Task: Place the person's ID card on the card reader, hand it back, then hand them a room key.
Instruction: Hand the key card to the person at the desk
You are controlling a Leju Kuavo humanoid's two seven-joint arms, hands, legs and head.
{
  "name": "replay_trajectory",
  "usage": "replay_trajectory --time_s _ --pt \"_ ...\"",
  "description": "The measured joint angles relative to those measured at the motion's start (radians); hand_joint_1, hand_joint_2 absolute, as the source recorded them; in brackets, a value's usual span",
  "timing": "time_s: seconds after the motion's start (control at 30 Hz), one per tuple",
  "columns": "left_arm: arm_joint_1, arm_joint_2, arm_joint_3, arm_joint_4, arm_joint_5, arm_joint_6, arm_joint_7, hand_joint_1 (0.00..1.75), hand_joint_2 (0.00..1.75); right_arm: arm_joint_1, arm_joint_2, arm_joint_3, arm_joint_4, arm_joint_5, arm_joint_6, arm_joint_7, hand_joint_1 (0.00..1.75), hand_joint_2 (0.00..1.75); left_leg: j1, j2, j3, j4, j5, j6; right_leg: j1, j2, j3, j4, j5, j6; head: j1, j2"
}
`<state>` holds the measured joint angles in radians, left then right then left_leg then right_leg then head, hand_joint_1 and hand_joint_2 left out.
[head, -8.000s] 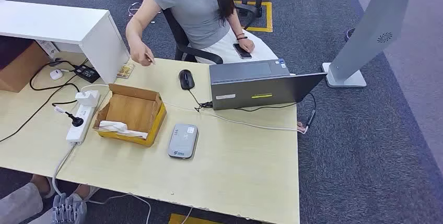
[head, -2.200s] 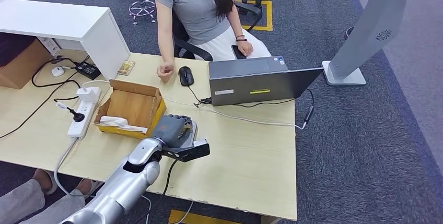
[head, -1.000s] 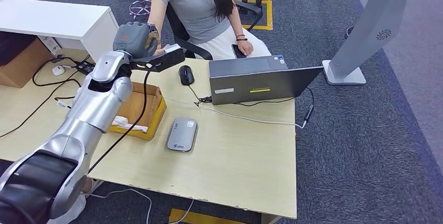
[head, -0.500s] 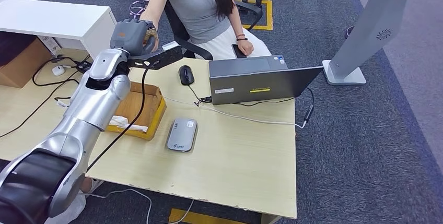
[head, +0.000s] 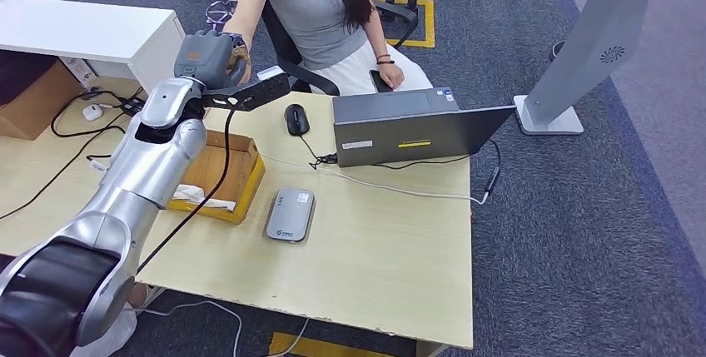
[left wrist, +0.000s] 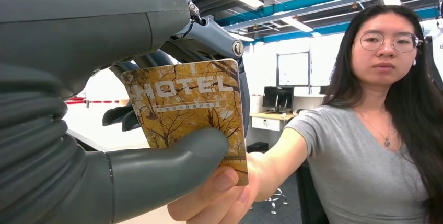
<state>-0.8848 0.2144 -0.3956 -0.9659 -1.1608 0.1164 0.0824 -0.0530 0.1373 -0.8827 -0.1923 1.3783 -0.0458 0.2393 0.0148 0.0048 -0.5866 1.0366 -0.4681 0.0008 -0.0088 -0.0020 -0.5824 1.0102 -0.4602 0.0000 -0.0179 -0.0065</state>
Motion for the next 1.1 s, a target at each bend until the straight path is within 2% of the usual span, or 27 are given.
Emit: replay_trajectory --time_s 0.93,1.07,1.1 --pt "0.000 0.000 0.000 0.002 0.000 0.000 0.000 1.75 1.75 0.000 0.000 0.000 0.000 0.000 0.000 0.000 0.00 0.00 0.000 0.000 -0.002 0.000 0.000 0.000 0.000 0.000 -0.002 0.000 0.000 0.000 0.000 0.000" --pt "0.002 0.000 0.000 0.001 0.013 0.011 -0.012 0.00 1.75 0.000 0.000 0.000 0.000 -0.003 -0.002 0.002 0.00 0.00 0.000 0.000 -0.002 0.000 0.000 0.000 0.000 0.000 -0.002 0.000 0.000 0.000 0.000 0.000" --pt "0.016 0.000 0.001 -0.009 0.030 0.034 -0.034 0.00 1.75 0.000 0.000 0.000 0.000 -0.007 -0.004 0.004 0.00 0.00 0.000 0.000 -0.002 0.000 0.000 0.000 0.000 0.000 -0.001 0.000 0.000 0.000 0.000 0.000"
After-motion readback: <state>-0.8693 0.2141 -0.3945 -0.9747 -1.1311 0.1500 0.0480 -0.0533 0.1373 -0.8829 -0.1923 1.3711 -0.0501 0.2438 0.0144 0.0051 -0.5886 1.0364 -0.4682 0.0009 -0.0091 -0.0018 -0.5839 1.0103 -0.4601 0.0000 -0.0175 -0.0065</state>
